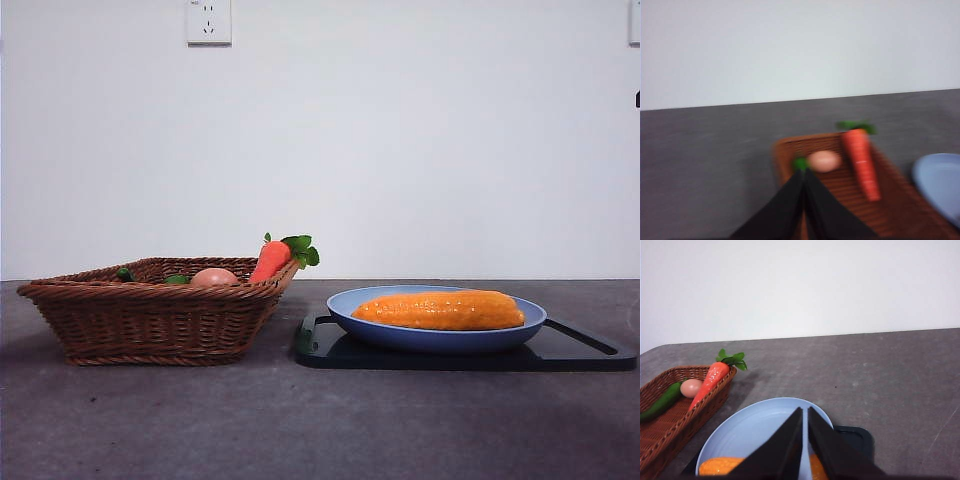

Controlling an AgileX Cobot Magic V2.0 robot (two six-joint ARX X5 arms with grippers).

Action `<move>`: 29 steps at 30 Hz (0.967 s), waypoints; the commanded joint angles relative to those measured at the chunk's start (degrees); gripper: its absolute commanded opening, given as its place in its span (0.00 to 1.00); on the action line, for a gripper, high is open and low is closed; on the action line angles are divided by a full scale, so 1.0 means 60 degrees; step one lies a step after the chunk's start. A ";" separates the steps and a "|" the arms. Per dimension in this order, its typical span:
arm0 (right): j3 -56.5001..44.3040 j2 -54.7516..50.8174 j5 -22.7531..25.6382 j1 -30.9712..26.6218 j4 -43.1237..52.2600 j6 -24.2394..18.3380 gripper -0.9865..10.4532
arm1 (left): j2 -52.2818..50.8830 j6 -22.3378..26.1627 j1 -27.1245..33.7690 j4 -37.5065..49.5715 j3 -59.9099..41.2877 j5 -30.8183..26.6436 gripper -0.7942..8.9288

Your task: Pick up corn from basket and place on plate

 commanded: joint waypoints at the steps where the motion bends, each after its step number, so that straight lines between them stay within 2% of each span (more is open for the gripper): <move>1: 0.0087 0.0022 0.0011 0.0025 0.0098 0.0102 0.09 | -0.0619 0.0514 0.0805 -0.0036 -0.0270 -0.0011 0.09; 7: 0.0087 0.0022 0.0011 0.0025 0.0102 0.0102 0.09 | -0.2193 0.0565 0.1851 0.0841 -0.1836 -0.0033 0.09; 13: 0.0087 0.0022 0.0015 0.0025 0.0098 0.0102 0.09 | -0.3599 0.0361 0.2269 0.1177 -0.3461 -0.0033 0.09; 17: 0.0087 0.0022 0.0011 0.0025 0.0098 0.0102 0.09 | -0.4146 0.0175 0.2284 0.1013 -0.3982 -0.0029 0.09; 24: 0.0087 0.0022 0.0011 0.0025 0.0098 0.0102 0.09 | -0.4940 0.0058 0.2288 -0.0160 -0.4218 -0.0033 0.09; 29: 0.0087 0.0022 0.0011 0.0025 0.0109 0.0102 0.09 | -0.5005 -0.0153 0.2324 -0.0441 -0.4419 -0.0025 0.09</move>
